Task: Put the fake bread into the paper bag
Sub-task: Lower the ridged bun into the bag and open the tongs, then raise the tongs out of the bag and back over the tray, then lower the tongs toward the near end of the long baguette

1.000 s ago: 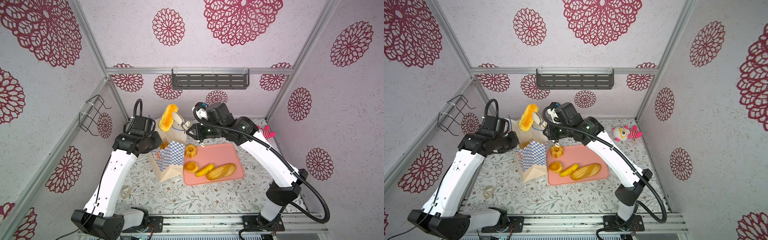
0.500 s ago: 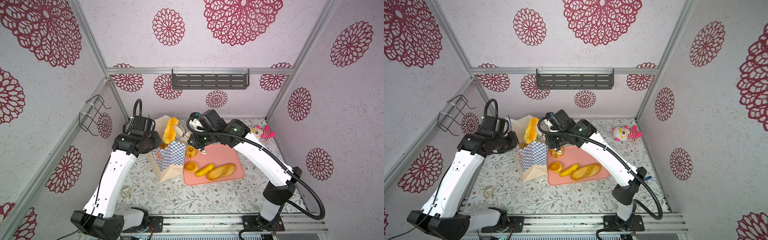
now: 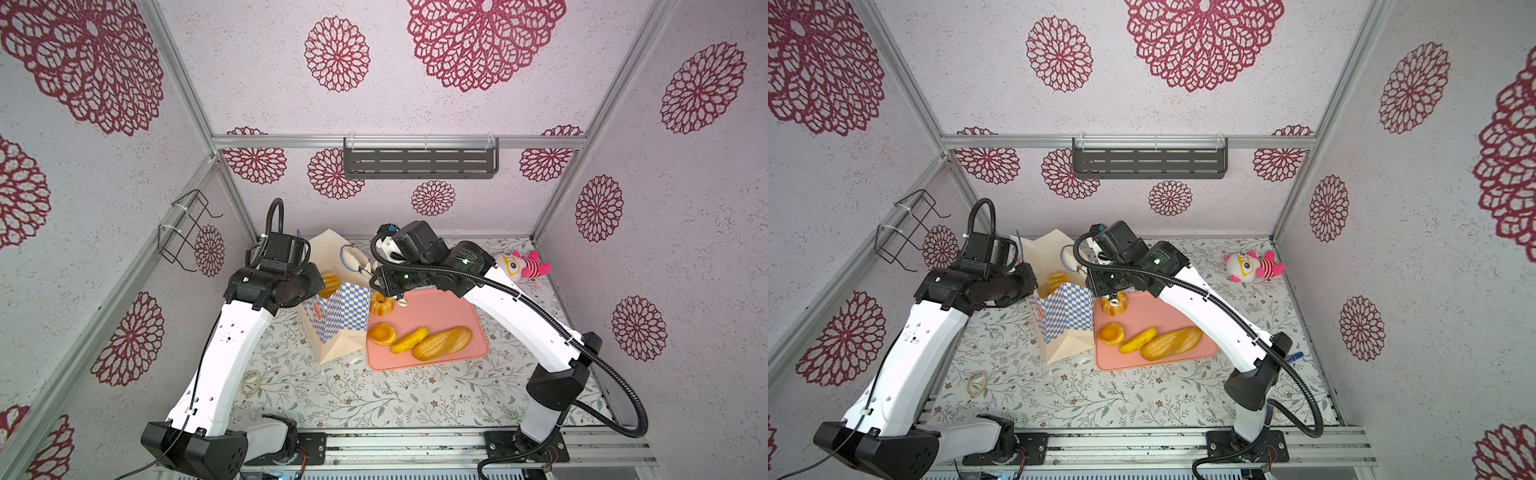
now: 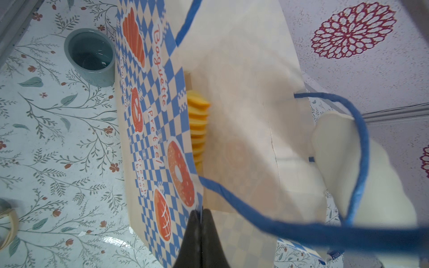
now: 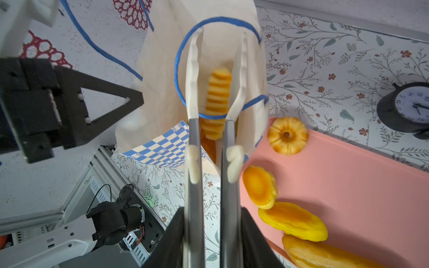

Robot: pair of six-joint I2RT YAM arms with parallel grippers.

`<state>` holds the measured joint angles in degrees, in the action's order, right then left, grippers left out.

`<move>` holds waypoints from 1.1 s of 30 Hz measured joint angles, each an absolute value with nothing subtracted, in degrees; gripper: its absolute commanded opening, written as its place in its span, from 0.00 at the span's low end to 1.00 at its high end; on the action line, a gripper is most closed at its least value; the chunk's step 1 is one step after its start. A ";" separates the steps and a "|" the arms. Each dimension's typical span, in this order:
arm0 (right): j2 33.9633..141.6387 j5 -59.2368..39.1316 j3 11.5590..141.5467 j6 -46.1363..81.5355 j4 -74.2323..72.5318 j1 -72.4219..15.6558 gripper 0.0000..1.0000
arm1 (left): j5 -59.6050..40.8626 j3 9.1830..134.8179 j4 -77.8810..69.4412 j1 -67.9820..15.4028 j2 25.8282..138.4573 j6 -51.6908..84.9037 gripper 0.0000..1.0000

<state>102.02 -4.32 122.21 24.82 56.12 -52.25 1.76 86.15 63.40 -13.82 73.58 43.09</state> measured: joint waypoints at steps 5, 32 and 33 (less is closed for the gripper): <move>100.82 -3.60 121.78 26.20 54.94 -51.40 0.35 | 1.76 85.93 63.29 -13.82 73.08 43.09 0.00; 56.27 -10.83 62.13 51.68 44.51 -27.14 0.33 | 0.93 86.13 64.25 -13.82 72.62 40.60 0.00; 55.20 -11.05 60.49 52.56 45.23 -27.00 0.33 | 0.93 86.13 64.23 -13.82 72.62 40.51 0.00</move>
<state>55.20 -11.05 60.49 52.56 45.23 -27.00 0.93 86.13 64.23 -13.82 72.62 40.51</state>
